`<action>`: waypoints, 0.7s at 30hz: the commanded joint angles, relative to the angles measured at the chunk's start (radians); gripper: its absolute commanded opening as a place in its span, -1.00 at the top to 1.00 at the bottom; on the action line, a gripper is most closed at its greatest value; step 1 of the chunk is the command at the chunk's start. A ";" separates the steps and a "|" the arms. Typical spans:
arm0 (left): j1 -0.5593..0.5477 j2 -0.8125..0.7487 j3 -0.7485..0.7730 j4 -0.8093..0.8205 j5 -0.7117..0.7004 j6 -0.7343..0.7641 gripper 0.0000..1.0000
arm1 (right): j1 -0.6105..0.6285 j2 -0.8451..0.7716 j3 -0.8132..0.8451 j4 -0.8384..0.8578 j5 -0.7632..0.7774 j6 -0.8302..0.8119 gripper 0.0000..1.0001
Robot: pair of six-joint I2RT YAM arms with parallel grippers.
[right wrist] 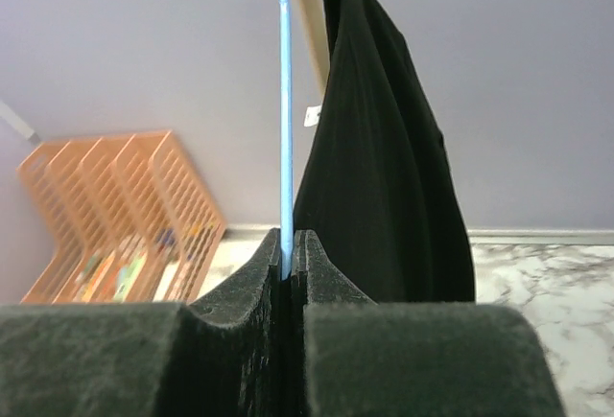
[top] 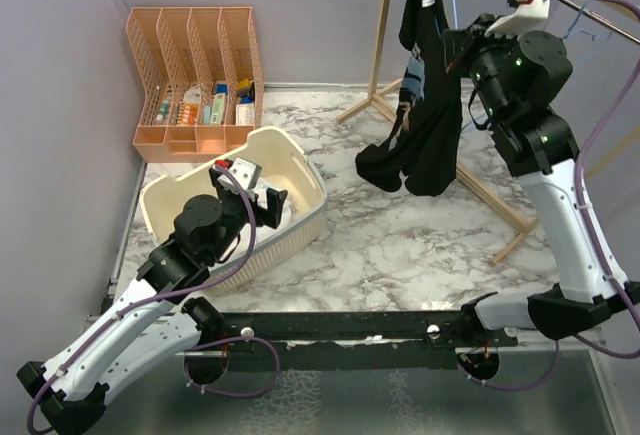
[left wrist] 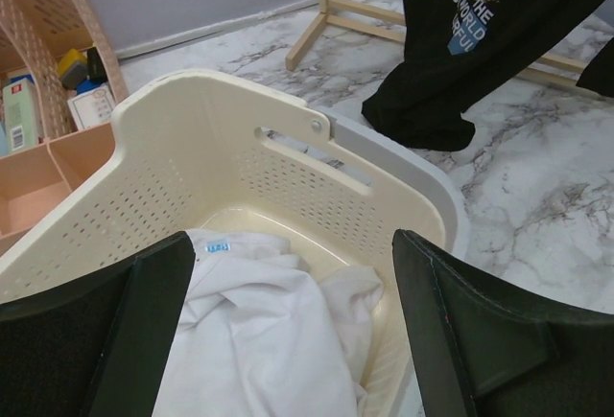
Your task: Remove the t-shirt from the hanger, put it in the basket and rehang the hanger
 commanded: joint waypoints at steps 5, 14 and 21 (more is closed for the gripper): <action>0.007 0.028 0.009 0.113 0.210 0.030 -0.76 | -0.005 -0.258 -0.177 -0.092 -0.511 0.021 0.98; 0.006 0.177 0.238 0.149 0.407 0.052 -0.76 | -0.005 -0.512 -0.310 -0.298 -0.693 0.038 0.98; 0.006 0.273 0.442 0.200 0.658 0.058 -0.78 | -0.006 -0.677 -0.399 -0.443 -0.740 0.021 0.98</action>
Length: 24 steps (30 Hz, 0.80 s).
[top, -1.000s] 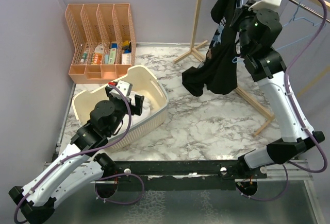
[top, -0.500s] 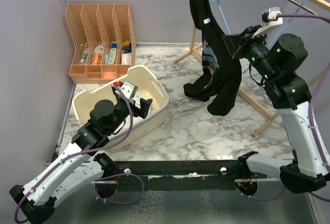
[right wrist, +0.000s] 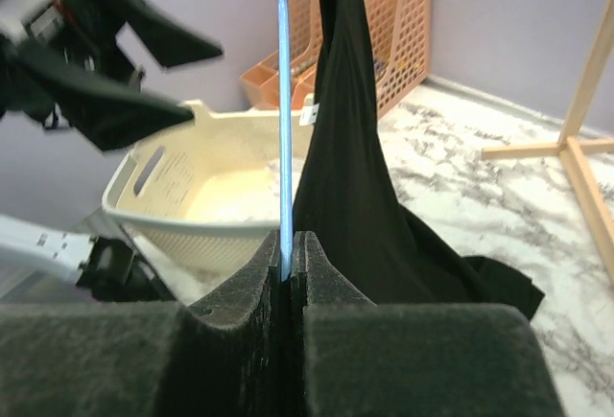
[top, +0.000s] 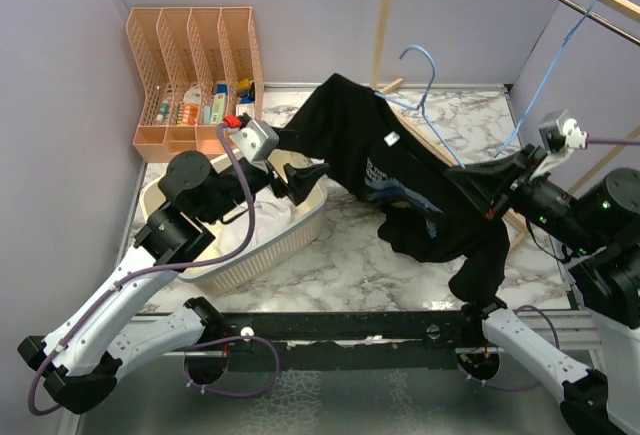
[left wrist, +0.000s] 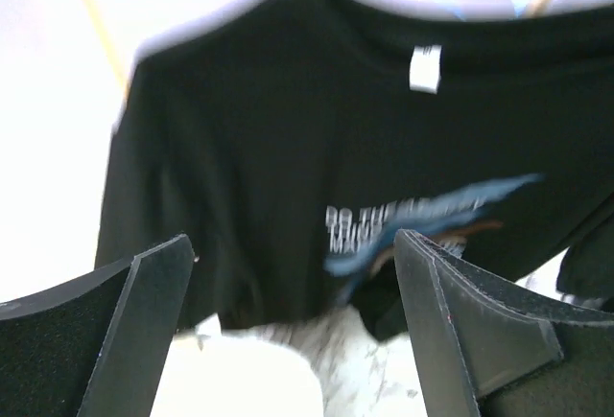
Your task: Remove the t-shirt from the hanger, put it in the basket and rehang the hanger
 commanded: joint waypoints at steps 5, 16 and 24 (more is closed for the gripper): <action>0.006 0.157 0.235 0.076 0.501 0.011 -0.79 | -0.001 -0.147 -0.111 -0.110 -0.172 0.022 0.98; 0.004 0.410 0.393 0.140 0.893 -0.084 -0.76 | 0.000 -0.249 -0.222 -0.115 -0.200 0.042 0.98; 0.001 0.511 0.383 0.309 1.003 -0.220 -0.45 | -0.001 -0.261 -0.234 -0.109 -0.157 0.040 0.98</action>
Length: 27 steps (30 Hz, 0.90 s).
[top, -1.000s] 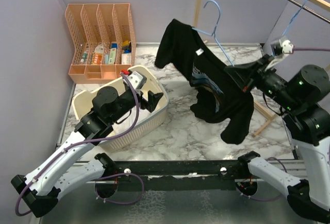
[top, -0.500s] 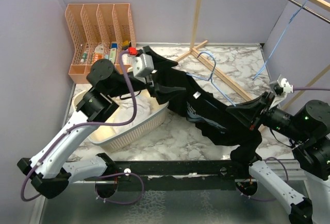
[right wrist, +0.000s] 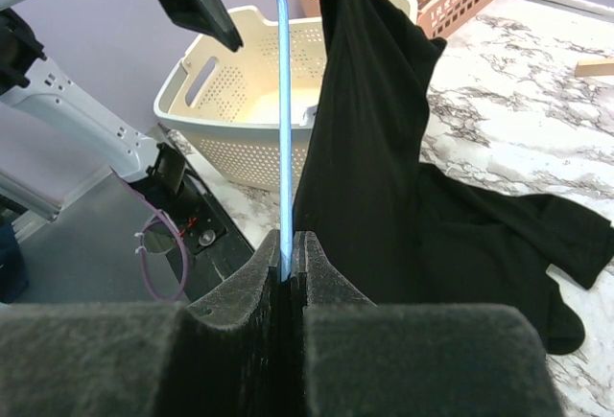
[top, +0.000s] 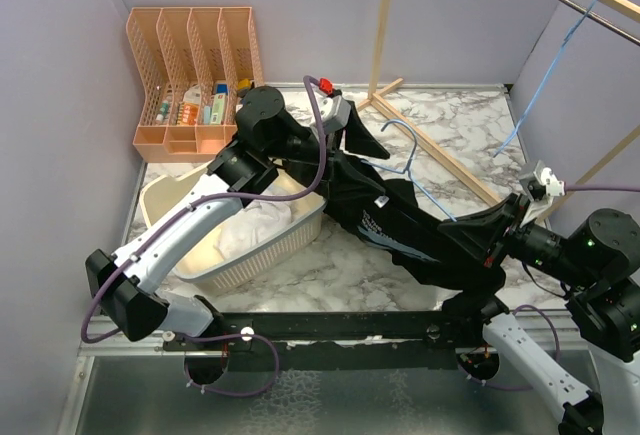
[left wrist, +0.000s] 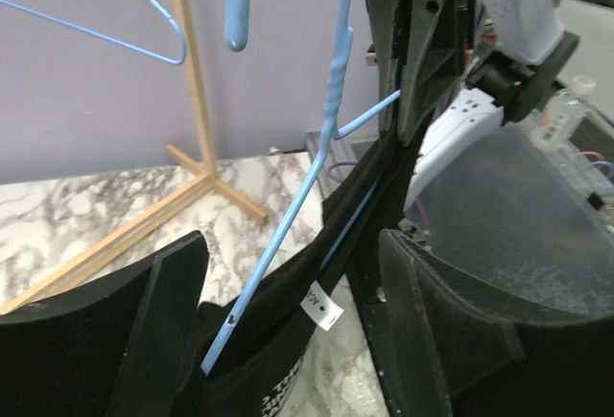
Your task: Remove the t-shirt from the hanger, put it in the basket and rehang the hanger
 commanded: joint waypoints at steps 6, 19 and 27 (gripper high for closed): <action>-0.008 0.073 0.043 0.224 0.148 -0.160 -0.30 | -0.001 -0.025 -0.025 0.030 0.024 0.010 0.98; -0.030 0.171 0.123 0.148 0.190 -0.152 1.00 | 0.000 -0.048 -0.013 0.015 0.046 0.012 0.98; -0.027 0.164 0.188 0.023 0.141 -0.051 1.00 | -0.001 -0.070 -0.001 -0.098 0.205 -0.010 0.18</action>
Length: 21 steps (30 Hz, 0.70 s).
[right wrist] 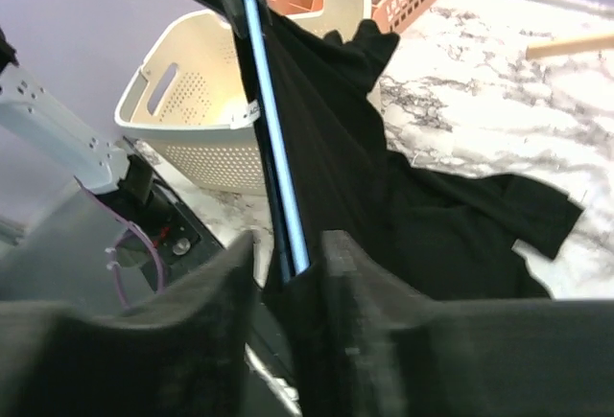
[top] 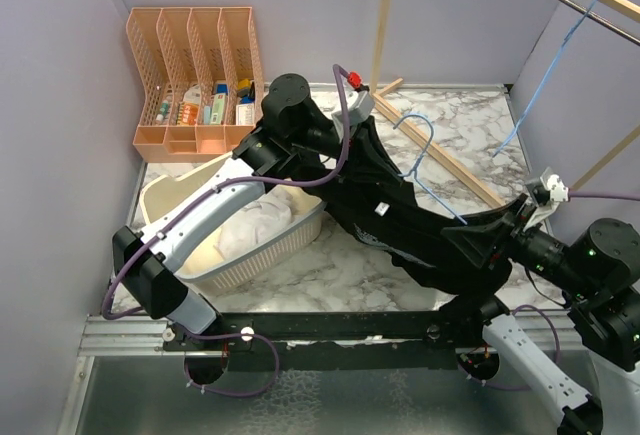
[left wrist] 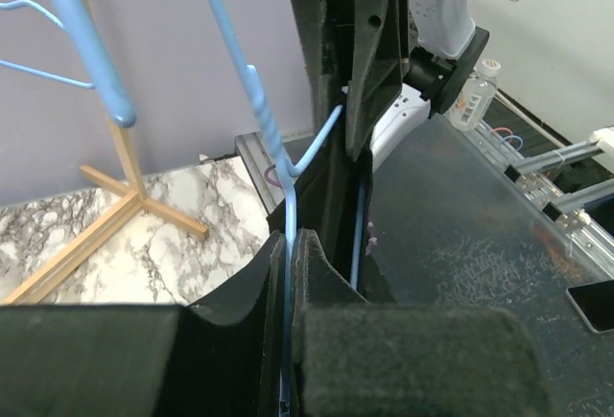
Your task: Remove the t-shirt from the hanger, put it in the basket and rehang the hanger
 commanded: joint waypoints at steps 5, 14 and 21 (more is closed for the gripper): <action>0.009 0.015 0.163 -0.177 -0.052 0.128 1.00 | 0.003 -0.074 0.065 -0.170 0.250 -0.026 -0.33; 0.081 -0.020 0.298 -0.322 -0.053 0.210 1.00 | 0.003 -0.133 0.105 -0.219 0.381 -0.037 -0.37; 0.098 -0.066 0.250 -0.256 -0.060 0.163 1.00 | 0.003 -0.139 0.052 -0.177 0.343 -0.049 0.52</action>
